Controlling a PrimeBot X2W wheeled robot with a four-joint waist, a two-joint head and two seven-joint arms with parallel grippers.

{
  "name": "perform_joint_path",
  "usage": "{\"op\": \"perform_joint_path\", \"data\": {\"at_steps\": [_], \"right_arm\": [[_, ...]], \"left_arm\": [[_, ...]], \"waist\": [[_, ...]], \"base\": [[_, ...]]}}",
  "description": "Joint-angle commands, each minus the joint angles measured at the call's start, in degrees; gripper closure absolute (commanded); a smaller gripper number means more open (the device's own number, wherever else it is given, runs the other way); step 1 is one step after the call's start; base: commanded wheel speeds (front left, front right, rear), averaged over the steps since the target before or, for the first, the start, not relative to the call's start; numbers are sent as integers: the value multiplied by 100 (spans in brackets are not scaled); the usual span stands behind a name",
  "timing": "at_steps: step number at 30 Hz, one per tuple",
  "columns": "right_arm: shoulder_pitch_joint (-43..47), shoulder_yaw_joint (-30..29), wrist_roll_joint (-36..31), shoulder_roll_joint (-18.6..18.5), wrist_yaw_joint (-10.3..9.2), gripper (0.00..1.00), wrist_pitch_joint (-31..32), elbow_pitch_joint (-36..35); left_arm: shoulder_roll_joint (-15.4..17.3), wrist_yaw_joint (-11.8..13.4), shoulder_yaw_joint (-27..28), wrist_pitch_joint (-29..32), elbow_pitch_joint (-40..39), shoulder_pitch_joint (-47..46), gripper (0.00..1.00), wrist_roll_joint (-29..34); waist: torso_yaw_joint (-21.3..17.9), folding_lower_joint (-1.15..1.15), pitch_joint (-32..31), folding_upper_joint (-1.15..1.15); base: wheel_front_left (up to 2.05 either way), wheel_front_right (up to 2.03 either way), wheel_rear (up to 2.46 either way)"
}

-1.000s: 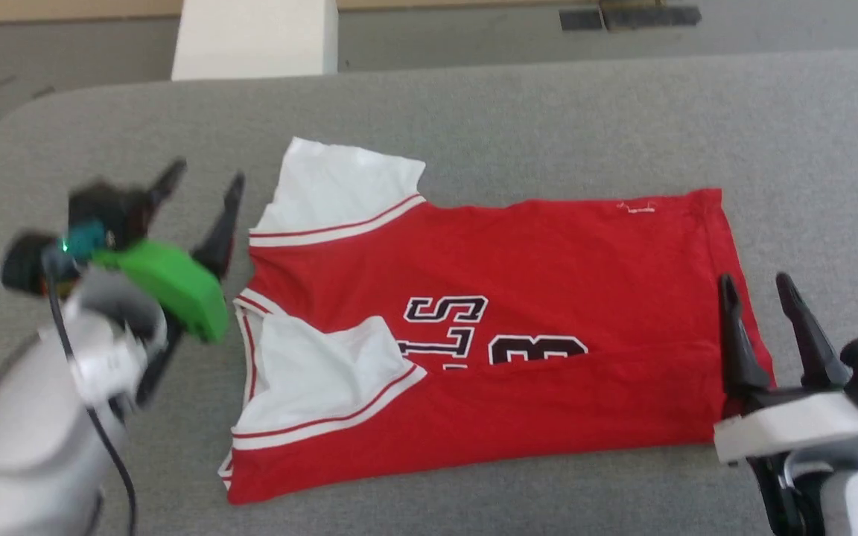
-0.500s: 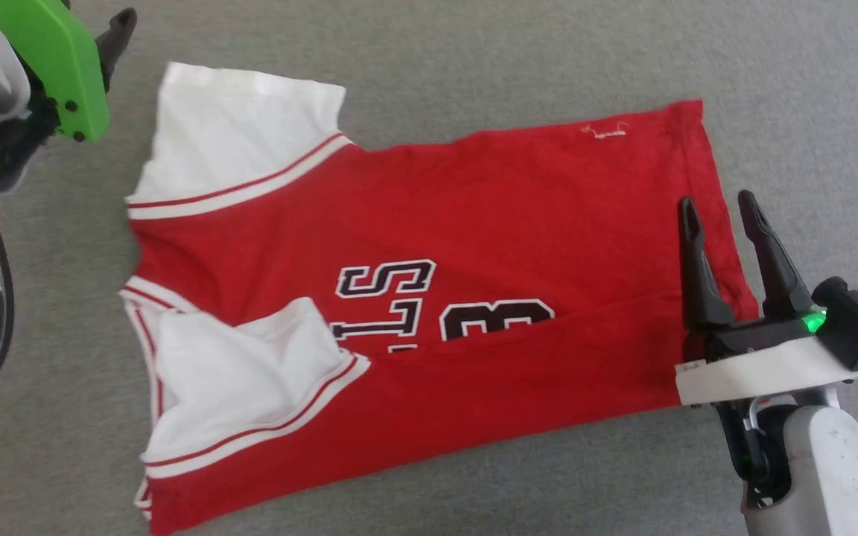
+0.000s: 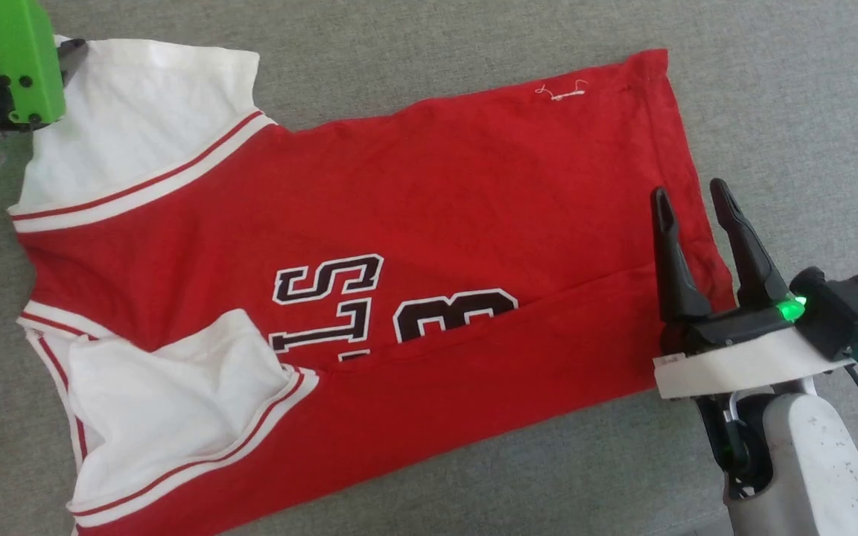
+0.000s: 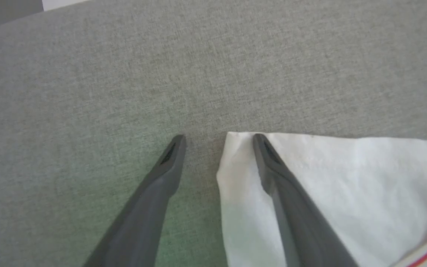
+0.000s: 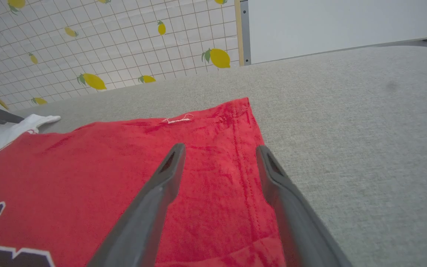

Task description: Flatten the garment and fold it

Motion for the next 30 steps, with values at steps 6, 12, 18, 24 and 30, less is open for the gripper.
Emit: {"op": "perform_joint_path", "data": {"at_steps": [6,12,18,24,30], "right_arm": [[-762,69,-228,3,-8,0,380,-16],[-1893,-283,-252,3,-8,0,1936,417],[-3151,-732,-449,3,-8,0,4033,1649],[-3804,-789,-847,3,-8,0,5302,2543],[-4033,-841,-1132,3,-8,65,5958,3026]], "left_arm": [[114,96,-65,294,-293,375,100,-119],[108,73,-95,159,-466,447,100,-94],[-15,26,-112,-30,-475,386,100,-81],[-177,-84,-152,-227,-318,331,100,-93],[-286,-166,-188,-393,-199,241,100,-69]], "waist": [[8,-1,-10,0],[98,-1,-77,0],[224,-1,-40,0],[341,-1,-30,0],[438,-1,-7,0]], "base": [[0,0,0],[0,0,0],[0,0,0],[0,0,0],[0,0,0]]}}
